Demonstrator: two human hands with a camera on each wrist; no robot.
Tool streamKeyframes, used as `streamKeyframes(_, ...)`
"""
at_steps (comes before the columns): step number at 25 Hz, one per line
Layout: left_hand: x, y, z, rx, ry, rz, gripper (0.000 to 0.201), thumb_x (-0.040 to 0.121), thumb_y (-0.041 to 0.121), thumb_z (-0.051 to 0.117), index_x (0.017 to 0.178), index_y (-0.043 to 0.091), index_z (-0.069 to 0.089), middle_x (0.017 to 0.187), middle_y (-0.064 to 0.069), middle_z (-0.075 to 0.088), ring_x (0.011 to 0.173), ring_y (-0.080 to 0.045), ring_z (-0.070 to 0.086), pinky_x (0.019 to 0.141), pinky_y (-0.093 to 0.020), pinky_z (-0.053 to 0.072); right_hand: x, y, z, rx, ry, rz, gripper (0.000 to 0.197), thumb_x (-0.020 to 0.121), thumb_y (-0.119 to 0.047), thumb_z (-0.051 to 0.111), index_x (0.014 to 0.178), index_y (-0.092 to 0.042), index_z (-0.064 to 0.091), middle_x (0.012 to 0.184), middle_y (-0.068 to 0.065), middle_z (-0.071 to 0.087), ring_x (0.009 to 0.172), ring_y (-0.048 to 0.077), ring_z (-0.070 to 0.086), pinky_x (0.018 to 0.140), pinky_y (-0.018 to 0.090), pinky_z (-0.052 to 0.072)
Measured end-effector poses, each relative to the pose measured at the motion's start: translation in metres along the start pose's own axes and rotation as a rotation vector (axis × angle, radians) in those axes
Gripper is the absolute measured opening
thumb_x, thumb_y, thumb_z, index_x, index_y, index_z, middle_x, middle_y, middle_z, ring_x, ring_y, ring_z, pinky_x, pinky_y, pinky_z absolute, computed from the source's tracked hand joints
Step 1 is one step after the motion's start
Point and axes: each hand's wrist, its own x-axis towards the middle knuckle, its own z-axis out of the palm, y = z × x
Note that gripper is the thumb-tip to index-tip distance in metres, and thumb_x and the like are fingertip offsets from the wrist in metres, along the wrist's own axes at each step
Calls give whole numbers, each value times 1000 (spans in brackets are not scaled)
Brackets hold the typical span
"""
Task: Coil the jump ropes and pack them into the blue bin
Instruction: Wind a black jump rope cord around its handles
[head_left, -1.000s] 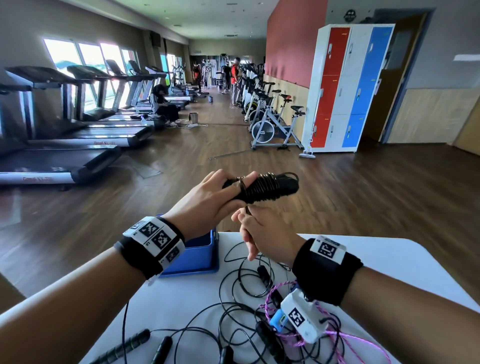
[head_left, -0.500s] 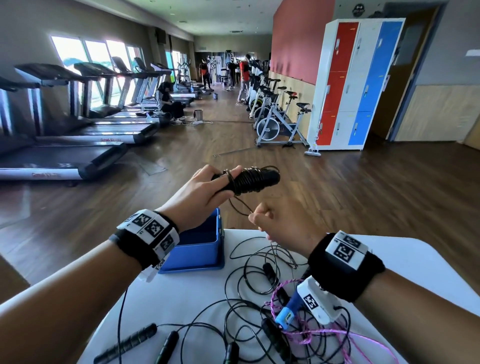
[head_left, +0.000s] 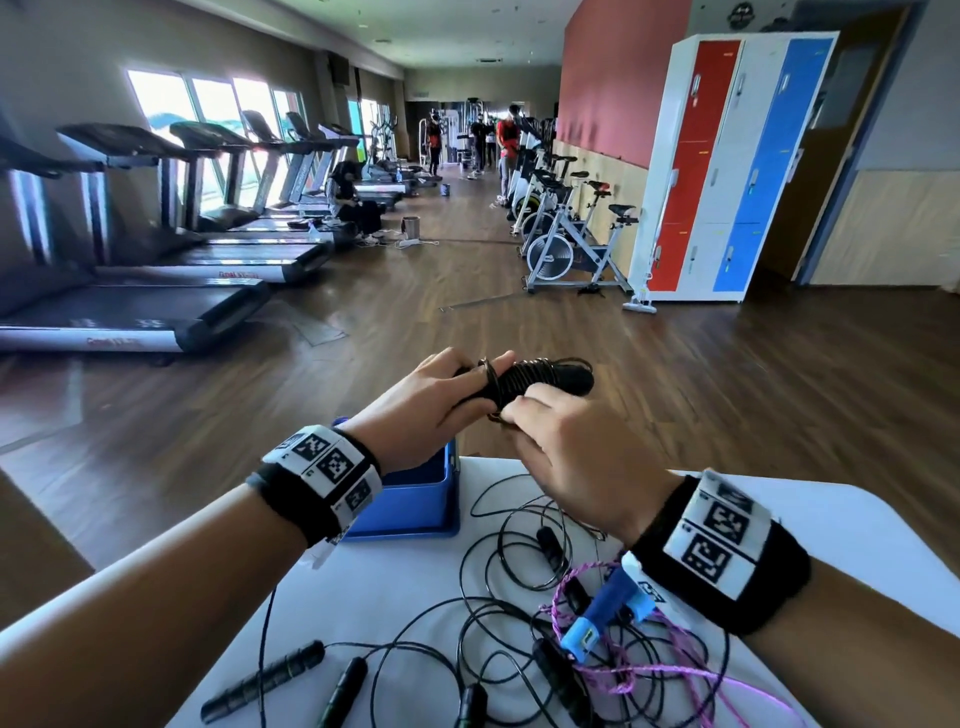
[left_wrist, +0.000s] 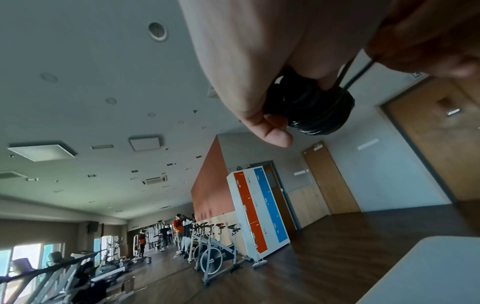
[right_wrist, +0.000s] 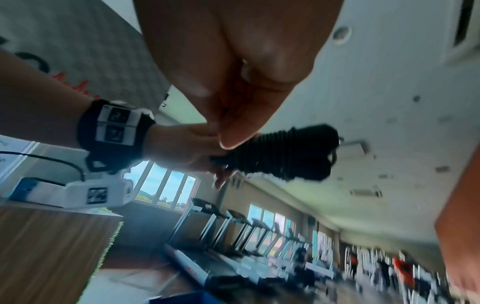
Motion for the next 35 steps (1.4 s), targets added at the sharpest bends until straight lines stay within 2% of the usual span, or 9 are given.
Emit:
streamKeyframes(3,1,11,0,-41,-12,3,54,104,41,42,156,29,35,112,-5,50,98,-20,50,93,-30,44,13,8,-28,-21,86,-34,20,94,-22,53,95,-17,72,83,-2,64,69,18,57,63,34,47)
streamKeyframes(7,1,25,2,-8,-23,44,48,104,43,39,141,17,54,111,-8,51,96,-24,51,91,-36,47,23,13,-44,147,118,211,9,90,-21,71,85,-19,78,59,-20,57,61,-1,58,55,11,38)
streamKeyframes(9,-3,31,6,4,-8,59,48,103,44,38,127,10,62,110,-10,53,95,-27,52,87,-41,48,27,12,-42,194,81,339,8,87,-23,74,81,-21,80,55,-21,60,55,-4,61,51,8,41)
streamKeyframes(14,-11,40,14,-37,47,14,48,102,44,41,137,14,58,106,-6,52,91,-22,49,85,-29,44,32,14,-33,217,126,459,13,79,-24,77,69,-22,68,60,-8,67,51,8,65,52,30,56)
streamKeyframes(19,-12,41,17,10,24,-39,44,100,45,42,125,15,63,103,-5,51,90,-25,50,83,-39,49,23,1,-16,-1,156,353,11,86,-19,64,80,-20,73,77,-7,69,69,14,63,57,26,44)
streamKeyframes(25,-15,42,21,26,63,-73,31,98,46,50,112,21,62,93,-2,52,83,-23,52,75,-34,50,13,5,6,191,86,368,16,76,-31,74,89,-22,74,90,-4,63,82,13,61,74,24,48)
streamKeyframes(29,-14,42,24,94,103,-77,29,92,41,57,102,15,66,91,-2,49,83,-23,50,72,-35,50,13,3,8,179,85,365,8,77,-29,73,75,-26,66,79,-8,57,73,14,58,66,29,45)
streamKeyframes(32,-14,46,28,96,126,-74,34,92,45,54,101,15,66,90,-2,48,84,-22,48,72,-33,48,14,0,17,82,136,345,22,83,-25,63,66,-29,50,70,-8,47,62,20,50,55,31,37)
streamKeyframes(35,-17,49,33,55,181,-134,36,92,48,54,99,16,67,91,-2,48,84,-20,46,71,-33,48,12,0,24,136,224,349,12,84,-18,64,72,-16,66,69,-7,53,61,18,50,55,28,38)
